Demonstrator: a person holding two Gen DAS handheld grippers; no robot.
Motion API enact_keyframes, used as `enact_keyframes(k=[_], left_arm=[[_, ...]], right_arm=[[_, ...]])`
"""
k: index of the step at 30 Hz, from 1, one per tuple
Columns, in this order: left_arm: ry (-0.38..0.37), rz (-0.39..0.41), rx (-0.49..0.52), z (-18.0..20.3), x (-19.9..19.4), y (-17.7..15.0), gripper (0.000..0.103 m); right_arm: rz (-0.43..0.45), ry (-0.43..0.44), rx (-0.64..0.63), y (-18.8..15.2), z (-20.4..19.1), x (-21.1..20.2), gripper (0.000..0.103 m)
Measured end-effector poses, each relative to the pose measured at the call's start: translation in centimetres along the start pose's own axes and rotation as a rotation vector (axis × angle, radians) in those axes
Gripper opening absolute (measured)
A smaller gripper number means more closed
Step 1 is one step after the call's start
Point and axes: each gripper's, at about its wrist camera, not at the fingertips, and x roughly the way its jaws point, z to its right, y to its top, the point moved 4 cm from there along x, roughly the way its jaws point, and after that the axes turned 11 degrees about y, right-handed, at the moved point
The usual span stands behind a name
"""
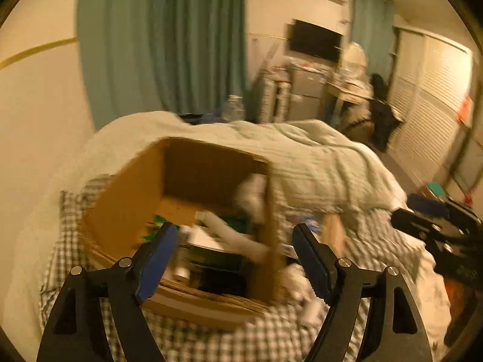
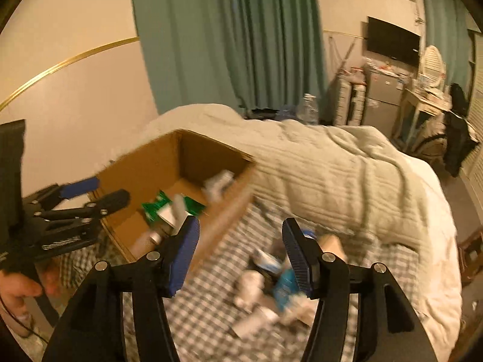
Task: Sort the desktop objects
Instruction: 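Carry the tube and comb over the cardboard box and release both, then grasp the white lace cloth with the right tool while the left tool grasps the white bottle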
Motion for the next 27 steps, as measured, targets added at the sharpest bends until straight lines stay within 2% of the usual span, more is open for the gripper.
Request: enact_keyframes(k=[3, 5, 6, 10, 14, 18, 19, 22, 25, 27], left_arm=[[-0.036, -0.008, 0.019, 2.9, -1.0, -0.7, 0.083], [-0.062, -0.017, 0.021, 5.0, -1.2, -1.6, 0.092], [-0.064, -0.017, 0.021, 5.8, -1.2, -2.1, 0.093], [-0.062, -0.055, 0.083, 10.1, 0.5, -5.4, 0.093], [-0.045, -0.133, 0.140, 13.2, 4.6, -9.6, 0.093], [0.111, -0.168, 0.250, 14.4, 9.8, -14.3, 0.093], [0.124, -0.179, 0.265, 14.5, 10.5, -15.1, 0.093], [0.095, -0.294, 0.266, 14.4, 12.9, -17.6, 0.093], [0.061, -0.294, 0.243, 14.0, 12.7, -17.8, 0.093], [0.034, -0.295, 0.241, 14.1, 12.5, -18.0, 0.093]], right_arm=[[-0.005, -0.054, -0.003, -1.5, 2.5, -2.7, 0.057], [-0.002, -0.105, -0.009, -2.5, 4.2, -4.3, 0.057], [-0.002, -0.123, -0.005, -3.1, 5.1, -4.8, 0.057], [-0.017, -0.119, 0.045, -5.8, 7.7, -5.1, 0.059], [-0.065, -0.146, 0.055, -9.5, 9.4, -1.9, 0.059], [-0.119, -0.168, 0.053, -13.2, 10.7, 3.2, 0.059], [-0.130, -0.174, 0.053, -14.0, 10.7, 4.3, 0.059], [-0.154, -0.178, 0.086, -16.2, 11.3, 7.7, 0.059], [-0.191, -0.167, 0.142, -17.8, 12.1, 9.9, 0.059], [-0.192, -0.152, 0.180, -18.0, 12.6, 9.9, 0.059]])
